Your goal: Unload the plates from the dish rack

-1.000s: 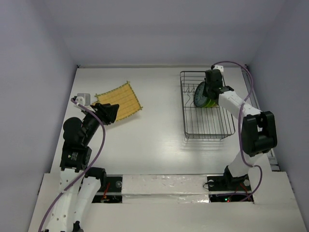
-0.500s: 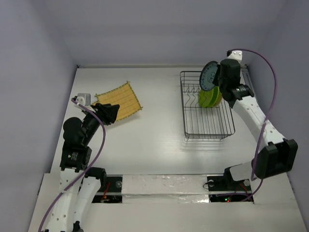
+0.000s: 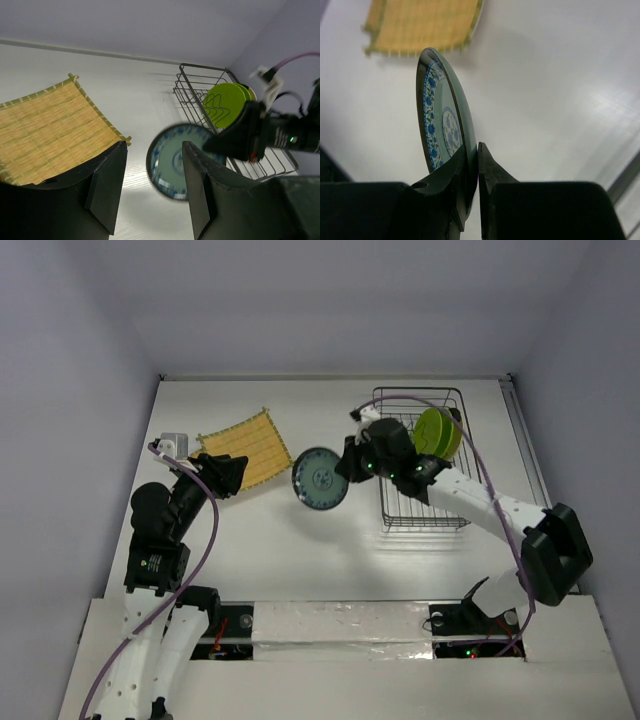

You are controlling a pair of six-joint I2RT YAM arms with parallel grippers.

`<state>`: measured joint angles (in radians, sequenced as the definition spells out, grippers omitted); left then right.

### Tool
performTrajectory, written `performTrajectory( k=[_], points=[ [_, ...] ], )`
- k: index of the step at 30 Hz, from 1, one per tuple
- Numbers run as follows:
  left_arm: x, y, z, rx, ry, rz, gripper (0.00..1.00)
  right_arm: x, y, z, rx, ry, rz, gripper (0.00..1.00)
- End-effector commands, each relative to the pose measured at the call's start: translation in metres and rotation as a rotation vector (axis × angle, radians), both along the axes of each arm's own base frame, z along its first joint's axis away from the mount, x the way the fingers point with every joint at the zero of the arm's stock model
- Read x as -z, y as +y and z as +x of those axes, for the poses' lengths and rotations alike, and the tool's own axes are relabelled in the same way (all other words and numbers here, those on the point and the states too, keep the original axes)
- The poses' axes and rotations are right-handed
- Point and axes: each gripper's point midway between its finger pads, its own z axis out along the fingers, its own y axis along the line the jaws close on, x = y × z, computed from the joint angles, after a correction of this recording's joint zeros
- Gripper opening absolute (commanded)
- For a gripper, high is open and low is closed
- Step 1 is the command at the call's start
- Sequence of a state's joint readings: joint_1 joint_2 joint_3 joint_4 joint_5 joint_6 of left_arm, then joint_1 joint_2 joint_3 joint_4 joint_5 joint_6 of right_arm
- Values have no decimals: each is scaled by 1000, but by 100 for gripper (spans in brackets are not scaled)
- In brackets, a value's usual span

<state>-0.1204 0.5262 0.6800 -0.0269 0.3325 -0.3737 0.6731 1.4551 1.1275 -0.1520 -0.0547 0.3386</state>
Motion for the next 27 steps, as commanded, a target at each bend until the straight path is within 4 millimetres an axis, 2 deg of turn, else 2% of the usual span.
performTrajectory(
  k=[1, 2, 3, 6, 8, 11, 14, 15, 17, 18, 21, 24, 25, 27],
  points=[
    [-8, 0, 2, 4, -42, -8, 45, 7, 37, -34, -157, 28, 75, 2],
    [-8, 0, 2, 4, -41, -10, 45, 18, 42, -41, -175, 56, 76, 2],
    [-8, -1, 2, 10, -41, -10, 45, 41, 51, -51, -211, 101, 63, 2],
    [-7, -2, 3, 12, -39, -11, 45, 79, 67, -59, -233, 169, 30, 2],
    [-7, -2, 3, 14, -37, -12, 45, 91, 77, -66, -246, 191, 25, 2],
    [-7, -2, 3, 11, -36, -10, 45, 105, 83, -61, -219, 200, 9, 6],
    [-7, -2, 3, 14, -34, -10, 45, 121, 78, -50, -159, 208, -47, 22],
    [-7, -2, 3, 12, -36, -9, 45, 126, 72, -46, -125, 208, -79, 33],
    [-7, -2, 2, 14, -37, -11, 45, 128, 67, -43, -99, 200, -96, 46],
    [-7, -2, 2, 14, -37, -11, 45, 126, 64, -41, -85, 189, -102, 57],
    [-8, -2, 2, 14, -40, -9, 45, 114, 59, -38, -62, 157, -96, 67],
    [-8, -2, 2, 15, -40, -9, 45, 106, 47, -37, -24, 142, -128, 68],
    [-8, -2, 2, 15, -40, -8, 45, 92, 46, -35, -17, 117, -114, 68],
    [-8, -2, 2, 12, -40, -8, 45, 77, 38, -32, 11, 87, -119, 68]
  ],
)
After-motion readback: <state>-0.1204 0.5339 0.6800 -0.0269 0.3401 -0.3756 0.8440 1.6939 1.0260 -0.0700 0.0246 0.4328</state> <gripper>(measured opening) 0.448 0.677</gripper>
